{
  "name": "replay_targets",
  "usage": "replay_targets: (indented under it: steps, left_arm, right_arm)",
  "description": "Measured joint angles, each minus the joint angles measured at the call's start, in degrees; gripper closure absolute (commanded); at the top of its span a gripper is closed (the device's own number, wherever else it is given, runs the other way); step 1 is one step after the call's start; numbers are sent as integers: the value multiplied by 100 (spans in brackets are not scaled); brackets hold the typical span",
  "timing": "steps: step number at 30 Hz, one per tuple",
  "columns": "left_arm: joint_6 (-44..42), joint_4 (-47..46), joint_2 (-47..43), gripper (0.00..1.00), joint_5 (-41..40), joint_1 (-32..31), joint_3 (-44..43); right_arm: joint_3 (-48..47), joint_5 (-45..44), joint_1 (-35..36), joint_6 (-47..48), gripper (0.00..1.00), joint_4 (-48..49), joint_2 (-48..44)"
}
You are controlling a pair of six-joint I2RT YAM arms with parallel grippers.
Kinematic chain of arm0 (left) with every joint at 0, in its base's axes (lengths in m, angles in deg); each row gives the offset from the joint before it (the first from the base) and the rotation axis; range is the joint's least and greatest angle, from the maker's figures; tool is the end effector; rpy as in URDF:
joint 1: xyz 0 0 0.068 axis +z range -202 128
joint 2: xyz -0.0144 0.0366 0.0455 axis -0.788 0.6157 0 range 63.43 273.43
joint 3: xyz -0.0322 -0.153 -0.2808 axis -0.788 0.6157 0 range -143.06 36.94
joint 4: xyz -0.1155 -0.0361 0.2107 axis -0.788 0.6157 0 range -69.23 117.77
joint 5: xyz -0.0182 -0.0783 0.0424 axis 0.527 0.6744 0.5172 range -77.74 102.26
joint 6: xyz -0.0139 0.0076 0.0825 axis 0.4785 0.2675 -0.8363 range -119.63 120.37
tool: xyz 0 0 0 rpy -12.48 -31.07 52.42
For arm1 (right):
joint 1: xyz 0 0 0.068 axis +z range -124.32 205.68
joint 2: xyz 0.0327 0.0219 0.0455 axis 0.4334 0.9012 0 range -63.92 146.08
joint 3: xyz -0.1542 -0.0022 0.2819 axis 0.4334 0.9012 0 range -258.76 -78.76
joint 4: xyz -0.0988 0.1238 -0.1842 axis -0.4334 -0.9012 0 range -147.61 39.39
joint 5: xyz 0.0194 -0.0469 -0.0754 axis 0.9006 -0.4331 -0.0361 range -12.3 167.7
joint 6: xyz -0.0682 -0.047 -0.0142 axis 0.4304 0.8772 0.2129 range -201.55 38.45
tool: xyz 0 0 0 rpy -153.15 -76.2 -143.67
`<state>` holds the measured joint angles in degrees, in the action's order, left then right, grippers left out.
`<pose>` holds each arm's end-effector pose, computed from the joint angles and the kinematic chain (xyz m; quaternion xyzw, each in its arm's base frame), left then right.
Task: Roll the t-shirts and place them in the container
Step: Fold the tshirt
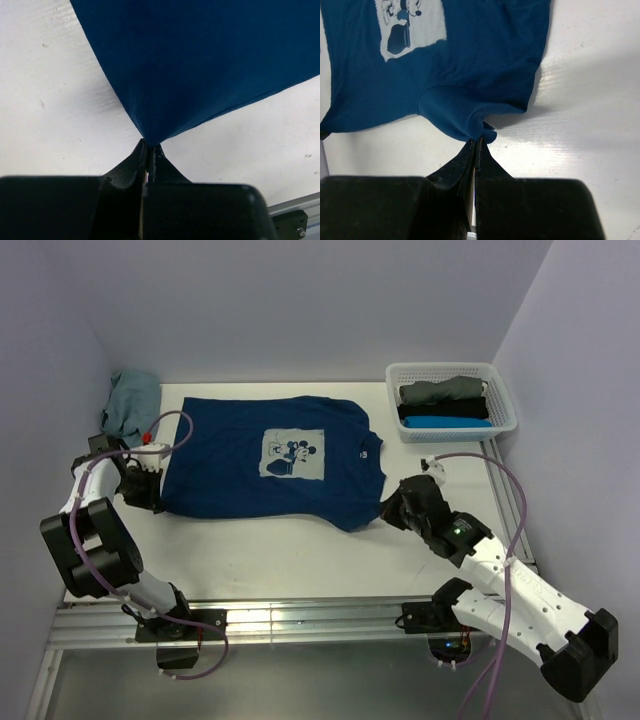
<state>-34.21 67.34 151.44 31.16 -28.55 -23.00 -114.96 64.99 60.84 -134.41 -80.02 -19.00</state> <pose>0.2609 0.0871 0.2357 0.1166 0.9708 -0.0783 0.1943 0.1271 0.0697 0.2702 0.1853 0.8757 0.2304 0.3818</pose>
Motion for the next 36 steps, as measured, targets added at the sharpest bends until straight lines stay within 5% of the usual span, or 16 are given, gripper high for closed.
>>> replay_targets:
  steps: [16, 36]
  left_arm:
    - [260, 656, 2002, 100, 612, -13, -2199]
    - [1110, 629, 3348, 100, 503, -708, -3709]
  right_arm:
    - [-1657, 597, -1108, 787, 100, 636, 2575]
    - [-2992, 935, -1755, 1202, 100, 975, 4669]
